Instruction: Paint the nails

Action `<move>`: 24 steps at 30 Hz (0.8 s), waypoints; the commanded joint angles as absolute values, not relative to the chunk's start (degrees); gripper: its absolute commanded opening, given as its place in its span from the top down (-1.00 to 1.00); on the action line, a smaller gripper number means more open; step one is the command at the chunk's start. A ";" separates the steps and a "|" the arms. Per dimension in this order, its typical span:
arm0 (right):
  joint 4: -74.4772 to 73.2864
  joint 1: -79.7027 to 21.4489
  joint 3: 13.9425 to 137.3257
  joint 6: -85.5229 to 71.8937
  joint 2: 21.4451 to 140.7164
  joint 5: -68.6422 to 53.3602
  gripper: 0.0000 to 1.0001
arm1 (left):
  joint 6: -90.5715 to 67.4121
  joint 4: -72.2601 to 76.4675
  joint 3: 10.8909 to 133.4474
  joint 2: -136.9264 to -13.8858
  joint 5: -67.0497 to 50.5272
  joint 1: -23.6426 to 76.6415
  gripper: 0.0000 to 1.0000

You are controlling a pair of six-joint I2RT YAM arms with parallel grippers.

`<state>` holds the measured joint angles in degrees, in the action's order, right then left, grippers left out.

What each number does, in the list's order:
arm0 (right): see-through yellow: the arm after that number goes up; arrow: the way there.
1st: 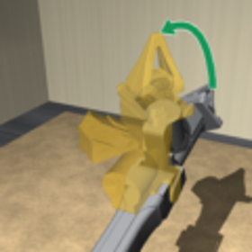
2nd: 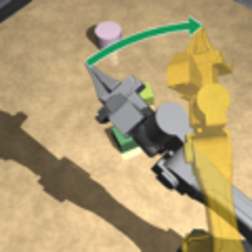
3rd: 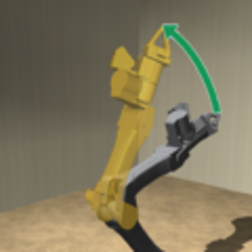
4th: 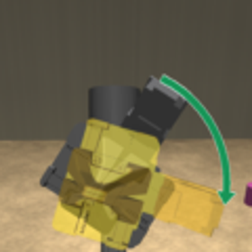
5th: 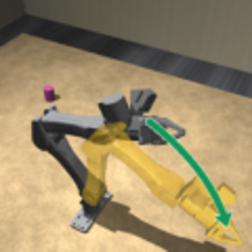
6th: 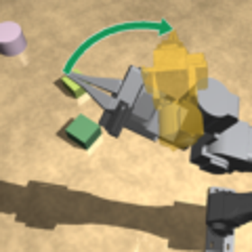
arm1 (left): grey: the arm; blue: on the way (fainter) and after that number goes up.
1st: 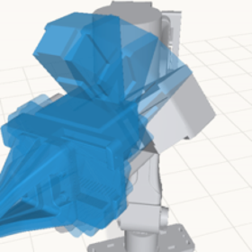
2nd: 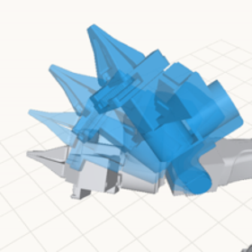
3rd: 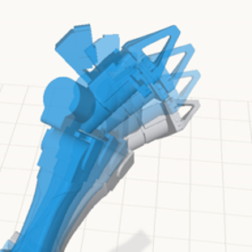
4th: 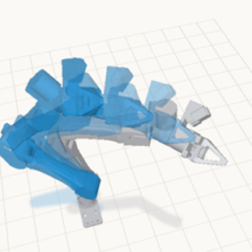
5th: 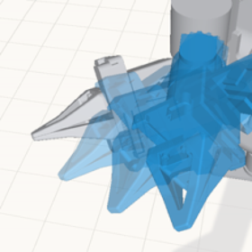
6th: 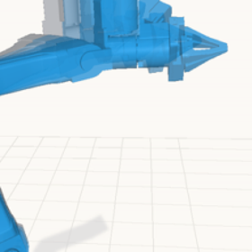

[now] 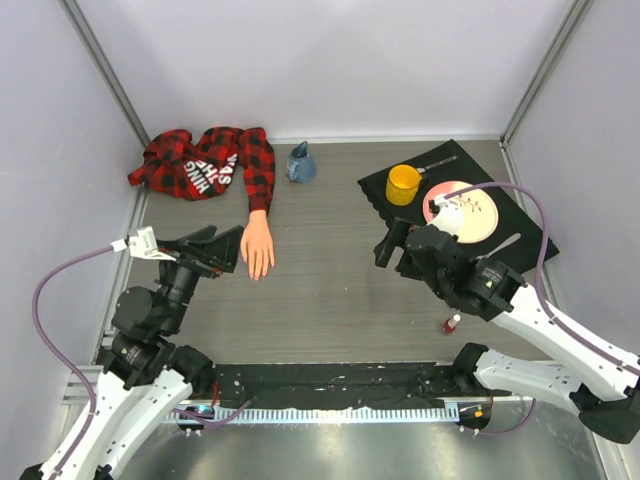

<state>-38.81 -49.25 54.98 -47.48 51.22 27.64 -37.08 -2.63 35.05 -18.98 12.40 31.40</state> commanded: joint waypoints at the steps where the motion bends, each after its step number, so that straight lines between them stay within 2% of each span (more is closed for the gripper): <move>1: -62.82 -49.04 62.74 -57.29 51.42 38.05 -0.99 | -34.55 -5.55 33.49 -18.46 11.26 31.20 -0.99; 3: -68.53 -48.52 62.58 -62.99 48.61 39.64 -0.99 | -33.32 -5.00 35.05 -20.72 9.59 31.11 -0.99; 7: -79.34 -46.76 61.80 -71.09 45.27 42.71 -0.99 | -29.63 -13.96 43.49 -29.25 6.69 31.20 -0.99; 12: -84.46 -44.57 59.60 -75.75 48.33 41.22 -0.96 | -26.89 -16.36 48.08 -35.33 -2.09 31.20 -0.99; 15: -83.94 -42.29 57.22 -75.06 48.87 38.86 -0.77 | -26.81 -14.25 48.08 -37.00 -6.93 31.11 -0.99; 16: -82.80 -40.27 55.30 -74.71 48.43 36.67 -0.55 | -26.81 -14.06 48.25 -37.26 -7.55 31.11 -0.99; 19: -79.90 -34.40 50.82 -71.74 47.38 30.62 -0.51 | -27.07 -13.28 47.90 -37.53 -10.89 31.03 -0.99; 24: -78.32 -27.87 46.06 -68.20 47.20 27.60 -0.48 | -26.72 -12.57 46.49 -36.47 -12.22 30.85 -0.99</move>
<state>-76.14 -31.05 47.94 -70.52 47.92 31.22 -27.99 -14.66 46.44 -37.56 -8.64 31.29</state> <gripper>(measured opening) 0.752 0.996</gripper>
